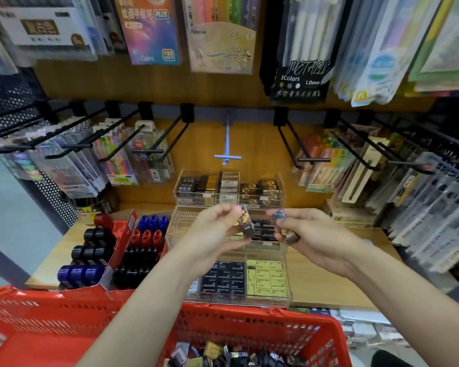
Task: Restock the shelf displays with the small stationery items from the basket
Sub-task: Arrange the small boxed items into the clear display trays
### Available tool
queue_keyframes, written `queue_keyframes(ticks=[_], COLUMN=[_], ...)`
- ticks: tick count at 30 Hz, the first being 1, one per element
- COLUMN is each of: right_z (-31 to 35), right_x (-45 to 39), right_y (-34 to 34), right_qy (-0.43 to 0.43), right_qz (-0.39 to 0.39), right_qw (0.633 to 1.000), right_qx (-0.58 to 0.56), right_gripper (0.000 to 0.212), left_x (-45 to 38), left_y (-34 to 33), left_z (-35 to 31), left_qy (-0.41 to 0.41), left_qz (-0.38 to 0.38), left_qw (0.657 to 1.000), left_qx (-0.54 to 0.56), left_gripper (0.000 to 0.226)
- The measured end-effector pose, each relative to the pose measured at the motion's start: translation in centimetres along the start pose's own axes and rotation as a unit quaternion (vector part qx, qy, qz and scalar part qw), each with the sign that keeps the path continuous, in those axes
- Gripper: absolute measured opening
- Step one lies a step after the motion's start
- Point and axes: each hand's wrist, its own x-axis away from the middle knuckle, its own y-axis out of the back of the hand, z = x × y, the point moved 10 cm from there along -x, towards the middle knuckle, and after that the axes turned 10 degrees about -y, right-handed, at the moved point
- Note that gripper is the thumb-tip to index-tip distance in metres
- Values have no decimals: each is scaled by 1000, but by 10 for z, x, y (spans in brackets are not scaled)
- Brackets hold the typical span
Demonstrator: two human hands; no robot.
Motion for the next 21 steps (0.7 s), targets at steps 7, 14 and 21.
queue_keyframes(ticks=[7,14,21], right_z=[11,21,13], right_x=[7,13,12], right_y=[28,33,22], right_qy=[64,120,102], right_qz=[-97,-114,-92], right_qw=[992,985,989], right_qx=[53,41,47], right_gripper=[22,21,21], left_x=[2,3,3], left_y=[-5,-20,-21], left_z=[6,-2,-8], left_qy=[-19,-57,-85], left_qz=[8,44,22], left_qw=[994,978,972], left_qx=[-111,-198,-220], left_gripper=[24,34,29])
